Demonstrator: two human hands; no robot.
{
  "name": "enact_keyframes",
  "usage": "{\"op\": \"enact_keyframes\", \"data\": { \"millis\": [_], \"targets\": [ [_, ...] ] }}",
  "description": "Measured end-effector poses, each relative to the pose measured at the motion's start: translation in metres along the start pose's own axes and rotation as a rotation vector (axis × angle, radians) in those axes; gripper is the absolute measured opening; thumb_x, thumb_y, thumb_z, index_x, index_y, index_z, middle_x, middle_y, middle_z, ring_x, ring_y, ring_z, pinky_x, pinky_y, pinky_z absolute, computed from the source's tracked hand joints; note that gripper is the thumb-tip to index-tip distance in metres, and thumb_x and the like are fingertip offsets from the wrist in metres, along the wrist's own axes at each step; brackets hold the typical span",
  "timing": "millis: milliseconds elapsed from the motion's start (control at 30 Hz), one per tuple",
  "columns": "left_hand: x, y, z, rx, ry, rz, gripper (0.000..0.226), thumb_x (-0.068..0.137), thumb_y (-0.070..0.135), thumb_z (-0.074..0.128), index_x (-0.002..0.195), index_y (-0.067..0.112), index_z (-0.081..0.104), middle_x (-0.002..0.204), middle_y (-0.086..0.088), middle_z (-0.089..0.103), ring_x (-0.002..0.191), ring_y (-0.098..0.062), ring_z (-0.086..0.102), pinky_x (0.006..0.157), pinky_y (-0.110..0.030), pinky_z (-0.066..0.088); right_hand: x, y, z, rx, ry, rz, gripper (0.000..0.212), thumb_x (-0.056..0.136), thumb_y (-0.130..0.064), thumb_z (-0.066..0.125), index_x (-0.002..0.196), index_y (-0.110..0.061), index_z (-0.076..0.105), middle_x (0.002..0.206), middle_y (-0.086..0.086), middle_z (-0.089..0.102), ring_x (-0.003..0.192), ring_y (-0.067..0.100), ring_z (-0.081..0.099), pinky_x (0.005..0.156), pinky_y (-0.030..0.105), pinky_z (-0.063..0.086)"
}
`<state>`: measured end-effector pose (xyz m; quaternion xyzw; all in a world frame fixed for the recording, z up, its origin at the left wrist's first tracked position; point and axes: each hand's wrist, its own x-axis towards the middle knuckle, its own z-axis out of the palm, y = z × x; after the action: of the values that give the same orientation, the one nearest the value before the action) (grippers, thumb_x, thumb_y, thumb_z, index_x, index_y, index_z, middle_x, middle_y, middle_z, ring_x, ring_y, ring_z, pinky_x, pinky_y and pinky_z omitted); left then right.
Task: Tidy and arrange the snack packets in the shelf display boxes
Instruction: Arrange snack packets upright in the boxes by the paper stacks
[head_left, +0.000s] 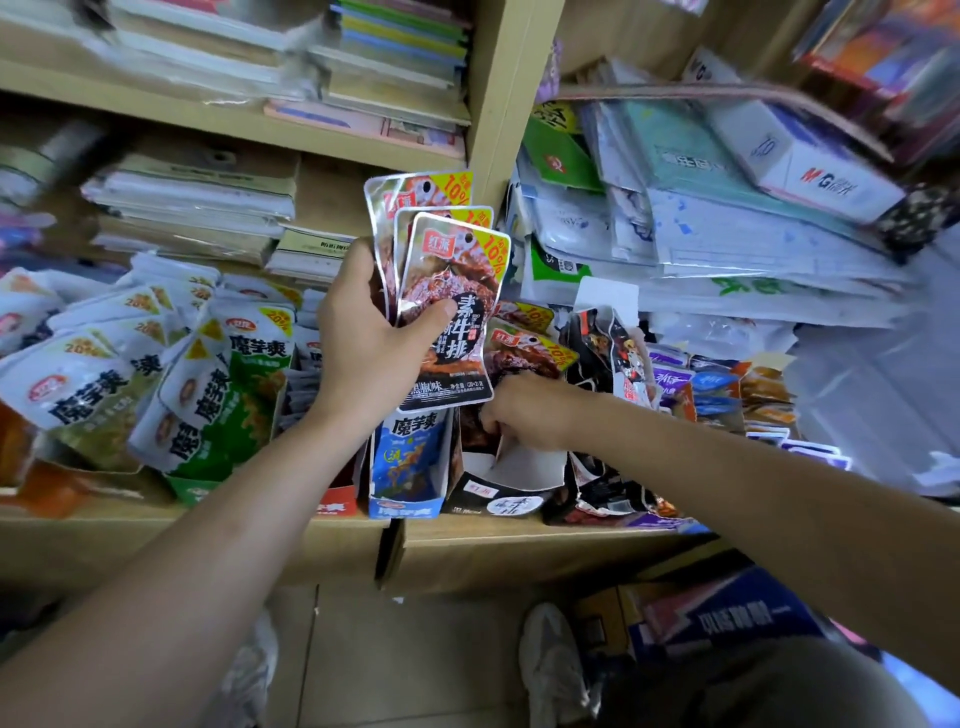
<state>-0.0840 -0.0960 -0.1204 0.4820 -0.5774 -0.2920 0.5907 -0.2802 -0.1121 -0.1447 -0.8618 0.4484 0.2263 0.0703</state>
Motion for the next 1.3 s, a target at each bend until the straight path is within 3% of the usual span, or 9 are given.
{"op": "enact_keyframes", "data": {
  "millis": [133,333,467,633,733,800,967,1100,1300],
  "targets": [
    [0.0,0.0,0.002,-0.012,-0.006,0.0,0.037,0.083,0.015,0.082,0.111,0.014,0.059,0.101,0.007,0.071,0.093,-0.002,0.067,0.079,-0.017,0.051,-0.012,0.006,-0.002,-0.031,0.147,-0.018,0.028,0.068,0.016,0.058,0.083,-0.006,0.064,0.093,0.014,0.061,0.085,0.033,0.061,0.072,0.042,0.049],
    [0.002,0.001,0.0,-0.014,0.0,0.003,0.035,0.084,0.015,0.082,0.109,0.011,0.058,0.101,-0.001,0.069,0.094,-0.014,0.067,0.084,-0.034,0.054,-0.043,0.023,-0.001,0.167,0.412,-0.038,0.044,0.06,0.024,0.056,0.088,-0.009,0.065,0.088,-0.003,0.05,0.072,0.019,0.05,0.064,0.028,0.031],
    [-0.001,0.003,0.001,-0.007,-0.004,0.006,0.035,0.084,0.015,0.082,0.109,0.013,0.058,0.101,0.001,0.07,0.094,-0.011,0.066,0.083,-0.03,0.053,-0.05,0.025,0.008,0.287,0.567,-0.03,0.038,0.073,0.024,0.059,0.089,-0.01,0.064,0.09,-0.003,0.053,0.076,0.018,0.058,0.066,0.039,0.053],
    [-0.004,0.006,-0.001,0.016,-0.054,0.026,0.036,0.085,0.017,0.081,0.113,0.016,0.059,0.106,0.006,0.07,0.099,-0.007,0.066,0.088,-0.026,0.05,-0.055,0.019,0.012,0.425,0.768,0.097,0.03,0.083,0.02,0.052,0.09,-0.007,0.062,0.092,0.007,0.057,0.072,0.011,0.059,0.066,0.04,0.056],
    [-0.01,0.004,0.001,0.047,-0.106,0.052,0.035,0.084,0.018,0.081,0.112,0.018,0.061,0.103,0.012,0.07,0.098,-0.005,0.067,0.087,-0.029,0.052,-0.059,0.017,0.001,0.579,0.973,0.23,0.027,0.093,0.01,0.049,0.091,-0.014,0.062,0.095,0.01,0.061,0.069,0.019,0.066,0.066,0.032,0.056],
    [-0.014,0.003,0.003,0.064,-0.123,0.056,0.033,0.084,0.018,0.081,0.11,0.02,0.061,0.101,0.015,0.07,0.095,-0.001,0.066,0.084,-0.025,0.052,-0.064,0.015,-0.005,0.748,0.986,0.277,0.025,0.098,0.007,0.048,0.095,-0.013,0.063,0.1,0.013,0.062,0.069,0.018,0.07,0.067,0.023,0.056],
    [-0.013,0.002,0.002,0.083,-0.156,0.046,0.034,0.082,0.017,0.082,0.109,0.02,0.061,0.099,0.016,0.07,0.091,0.002,0.066,0.08,-0.018,0.051,-0.081,0.014,-0.006,1.056,0.921,0.36,0.032,0.087,0.005,0.068,0.081,-0.026,0.074,0.093,0.005,0.074,0.086,0.02,0.074,0.084,0.04,0.06],
    [-0.014,0.004,0.006,0.074,-0.197,0.021,0.037,0.081,0.016,0.083,0.111,0.02,0.063,0.101,0.014,0.072,0.092,0.002,0.067,0.079,-0.019,0.05,-0.102,0.011,-0.01,1.165,0.976,0.346,0.014,0.081,-0.002,0.08,0.083,-0.014,0.075,0.083,0.005,0.076,0.079,0.018,0.073,0.077,0.027,0.057],
    [-0.025,0.012,0.022,0.11,-0.233,0.034,0.041,0.077,0.023,0.087,0.108,0.022,0.062,0.093,0.015,0.072,0.084,-0.001,0.067,0.074,-0.027,0.052,-0.123,0.004,0.003,1.254,1.061,0.354,0.006,0.088,-0.004,0.075,0.092,-0.007,0.073,0.084,0.007,0.076,0.078,0.025,0.074,0.077,0.038,0.061]
  ]
}}
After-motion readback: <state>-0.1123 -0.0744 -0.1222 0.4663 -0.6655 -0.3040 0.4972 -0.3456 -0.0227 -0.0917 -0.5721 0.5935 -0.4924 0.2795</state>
